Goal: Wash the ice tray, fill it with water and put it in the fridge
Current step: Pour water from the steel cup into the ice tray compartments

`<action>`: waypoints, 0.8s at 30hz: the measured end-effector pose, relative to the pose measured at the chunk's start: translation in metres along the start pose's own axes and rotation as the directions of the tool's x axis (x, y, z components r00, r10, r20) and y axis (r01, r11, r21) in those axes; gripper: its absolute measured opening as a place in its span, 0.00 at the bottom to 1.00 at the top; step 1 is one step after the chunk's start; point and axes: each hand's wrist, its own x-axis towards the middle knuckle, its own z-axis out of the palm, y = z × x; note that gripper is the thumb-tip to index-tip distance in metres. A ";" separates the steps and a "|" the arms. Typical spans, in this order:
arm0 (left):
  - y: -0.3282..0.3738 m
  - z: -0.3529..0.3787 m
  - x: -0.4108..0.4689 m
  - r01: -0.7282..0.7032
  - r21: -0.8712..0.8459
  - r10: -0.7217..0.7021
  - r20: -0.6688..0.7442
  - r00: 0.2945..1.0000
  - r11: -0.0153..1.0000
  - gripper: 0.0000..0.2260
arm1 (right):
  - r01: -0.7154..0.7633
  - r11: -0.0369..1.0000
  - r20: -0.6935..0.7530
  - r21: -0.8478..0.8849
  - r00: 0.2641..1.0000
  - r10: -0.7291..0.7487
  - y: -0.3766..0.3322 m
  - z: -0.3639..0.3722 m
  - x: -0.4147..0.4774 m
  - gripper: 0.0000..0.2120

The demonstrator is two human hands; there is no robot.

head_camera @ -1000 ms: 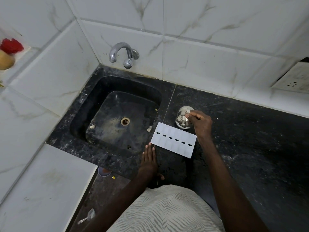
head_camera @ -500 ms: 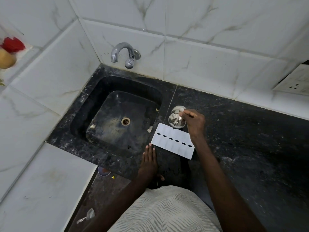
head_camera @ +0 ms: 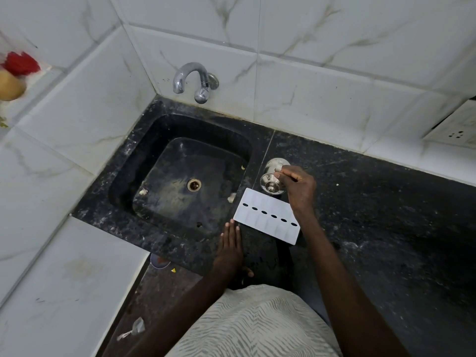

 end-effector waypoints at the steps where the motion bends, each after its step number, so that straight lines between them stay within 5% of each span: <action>1: 0.000 0.000 0.000 -0.002 -0.001 0.002 -0.006 1.000 1.000 0.62 | 0.001 1.000 0.000 0.008 1.000 -0.001 0.000 0.000 0.000 0.12; 10: 0.000 -0.001 -0.001 0.002 0.010 -0.002 -0.010 1.000 1.000 0.62 | 0.023 1.000 -0.002 -0.006 1.000 -0.023 0.003 -0.003 0.003 0.10; 14: 0.001 0.001 -0.001 0.007 0.015 -0.006 -0.036 0.999 1.000 0.55 | -0.050 0.999 -0.050 0.009 0.998 0.050 0.004 0.001 0.009 0.09; 24: 0.001 0.000 0.000 0.016 0.015 -0.016 -0.008 1.000 1.000 0.62 | -0.243 0.956 -0.138 0.165 0.954 0.266 -0.002 0.025 0.021 0.10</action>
